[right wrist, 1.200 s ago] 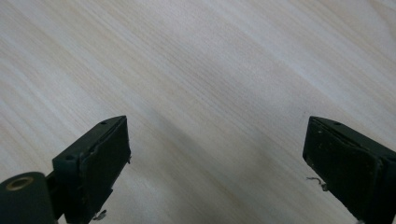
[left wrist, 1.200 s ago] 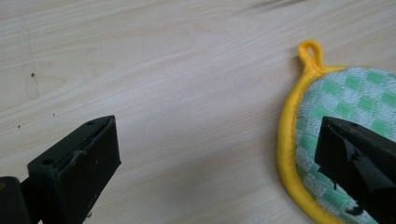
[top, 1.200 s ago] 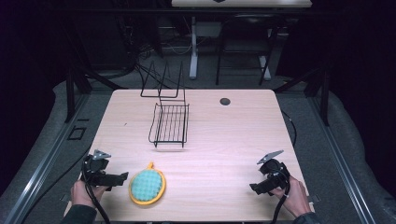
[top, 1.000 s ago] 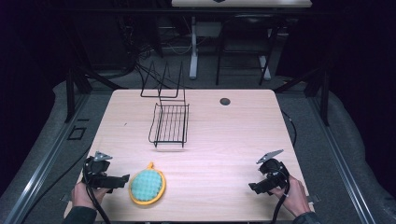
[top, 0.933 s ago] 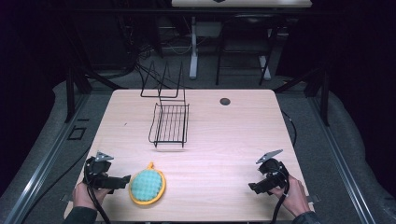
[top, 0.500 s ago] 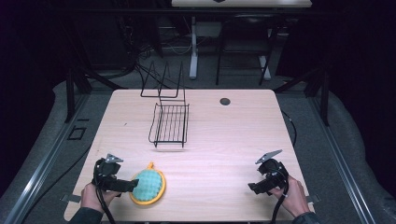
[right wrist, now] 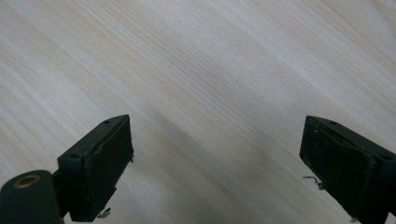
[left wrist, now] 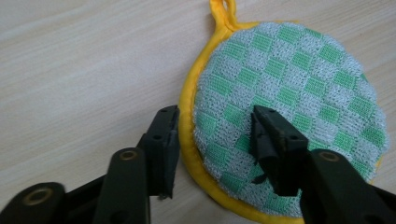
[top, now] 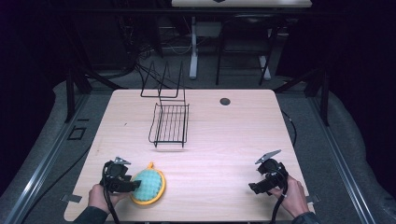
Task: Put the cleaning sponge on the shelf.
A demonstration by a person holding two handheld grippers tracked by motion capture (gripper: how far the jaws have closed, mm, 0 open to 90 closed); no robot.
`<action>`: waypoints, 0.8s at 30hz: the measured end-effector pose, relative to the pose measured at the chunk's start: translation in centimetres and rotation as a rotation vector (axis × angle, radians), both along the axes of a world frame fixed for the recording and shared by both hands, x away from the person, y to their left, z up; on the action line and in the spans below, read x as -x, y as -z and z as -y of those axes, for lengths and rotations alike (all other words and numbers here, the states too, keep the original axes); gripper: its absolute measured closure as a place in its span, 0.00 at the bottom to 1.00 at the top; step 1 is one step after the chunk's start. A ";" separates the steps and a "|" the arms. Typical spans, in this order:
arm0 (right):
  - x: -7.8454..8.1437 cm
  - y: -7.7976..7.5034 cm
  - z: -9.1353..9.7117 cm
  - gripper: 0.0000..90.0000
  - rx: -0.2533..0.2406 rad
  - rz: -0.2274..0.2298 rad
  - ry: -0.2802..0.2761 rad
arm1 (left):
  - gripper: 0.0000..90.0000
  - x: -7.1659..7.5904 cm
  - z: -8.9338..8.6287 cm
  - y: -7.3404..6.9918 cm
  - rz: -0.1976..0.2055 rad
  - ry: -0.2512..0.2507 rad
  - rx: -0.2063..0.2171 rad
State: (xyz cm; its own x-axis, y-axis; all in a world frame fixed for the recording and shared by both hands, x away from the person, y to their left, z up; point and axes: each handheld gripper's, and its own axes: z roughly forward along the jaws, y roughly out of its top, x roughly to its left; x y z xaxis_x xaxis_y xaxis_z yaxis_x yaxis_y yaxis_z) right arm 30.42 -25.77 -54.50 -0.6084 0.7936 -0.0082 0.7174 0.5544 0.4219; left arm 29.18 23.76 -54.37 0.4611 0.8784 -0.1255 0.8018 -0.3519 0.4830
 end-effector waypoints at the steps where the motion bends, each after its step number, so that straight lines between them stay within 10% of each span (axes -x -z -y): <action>1: 0.0 0.0 0.0 0.10 -0.001 0.001 -0.001 | 0.67 0.1 0.1 0.1 -0.001 0.003 0.007; 24: -0.1 0.0 0.2 0.10 -0.007 -0.002 0.006 | 0.95 0.6 -0.8 -1.5 0.119 0.009 0.114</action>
State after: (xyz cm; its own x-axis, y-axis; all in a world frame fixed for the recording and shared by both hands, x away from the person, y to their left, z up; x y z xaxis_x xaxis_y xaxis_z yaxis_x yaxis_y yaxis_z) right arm 30.49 -25.97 -54.51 -0.6036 0.7973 -0.0015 0.7215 0.5471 0.4244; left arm 28.54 24.56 -52.89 0.4864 0.8574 -0.1681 0.7335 -0.2962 0.6117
